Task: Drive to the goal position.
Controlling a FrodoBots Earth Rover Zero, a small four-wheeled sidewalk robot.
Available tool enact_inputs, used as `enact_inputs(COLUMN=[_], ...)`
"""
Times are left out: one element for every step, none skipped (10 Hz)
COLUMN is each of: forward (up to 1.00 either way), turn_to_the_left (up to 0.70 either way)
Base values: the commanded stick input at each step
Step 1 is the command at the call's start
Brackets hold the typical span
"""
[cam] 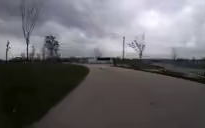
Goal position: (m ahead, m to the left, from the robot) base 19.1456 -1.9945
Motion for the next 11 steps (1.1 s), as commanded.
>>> enact_inputs(forward=[1.00,1.00,1.00,1.00,1.00,1.00,1.00,1.00,1.00,1.00,1.00], turn_to_the_left=[-0.27,-0.27,-0.21,-0.02,0.00,0.00,0.00,-0.06,-0.25,-0.27,-0.21])
